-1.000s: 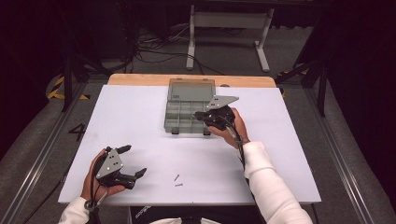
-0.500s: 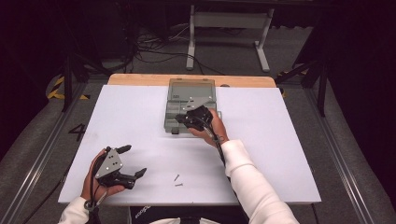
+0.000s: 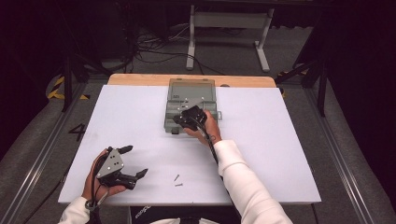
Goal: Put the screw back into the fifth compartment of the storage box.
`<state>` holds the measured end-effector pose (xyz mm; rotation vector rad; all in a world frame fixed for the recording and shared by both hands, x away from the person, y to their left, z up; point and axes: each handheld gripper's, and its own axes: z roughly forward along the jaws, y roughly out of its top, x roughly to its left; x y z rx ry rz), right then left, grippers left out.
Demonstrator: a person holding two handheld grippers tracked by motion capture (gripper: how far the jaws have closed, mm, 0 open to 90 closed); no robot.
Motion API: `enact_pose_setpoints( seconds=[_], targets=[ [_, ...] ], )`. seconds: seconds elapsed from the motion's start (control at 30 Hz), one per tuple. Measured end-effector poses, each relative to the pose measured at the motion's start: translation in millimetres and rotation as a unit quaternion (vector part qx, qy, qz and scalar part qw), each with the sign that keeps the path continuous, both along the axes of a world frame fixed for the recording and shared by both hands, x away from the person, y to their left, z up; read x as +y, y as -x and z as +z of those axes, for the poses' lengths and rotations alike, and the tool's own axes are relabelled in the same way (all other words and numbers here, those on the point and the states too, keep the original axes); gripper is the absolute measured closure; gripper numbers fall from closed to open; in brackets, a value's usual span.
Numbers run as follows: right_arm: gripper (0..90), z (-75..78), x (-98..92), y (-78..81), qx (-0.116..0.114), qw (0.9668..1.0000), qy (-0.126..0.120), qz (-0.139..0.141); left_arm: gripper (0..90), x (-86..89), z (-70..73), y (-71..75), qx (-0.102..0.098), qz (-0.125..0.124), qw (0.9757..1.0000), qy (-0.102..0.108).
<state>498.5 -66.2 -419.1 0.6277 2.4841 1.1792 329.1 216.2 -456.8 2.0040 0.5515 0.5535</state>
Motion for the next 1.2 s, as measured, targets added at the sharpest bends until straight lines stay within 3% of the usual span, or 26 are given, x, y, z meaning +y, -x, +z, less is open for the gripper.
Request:
enact_pose_setpoints(
  seconds=[0.43,0.77,1.2],
  targets=[
    [86.4,-6.5,9.7,-3.9,-0.001,0.9998,0.017,-0.004,6.0,-2.1,-0.1,-0.2,0.001,-0.007,1.0000,-0.002],
    [81.2,-5.0,7.7,-1.6,0.002,0.9999,0.002,-0.011,6.3,-4.1,-0.3,0.3,0.005,-0.013,0.9999,-0.003],
    [74.0,17.2,-18.5,27.2,-0.030,0.9992,-0.027,0.002,6.5,-6.5,-0.9,0.5,0.021,-0.014,0.9996,-0.013]
  ],
)
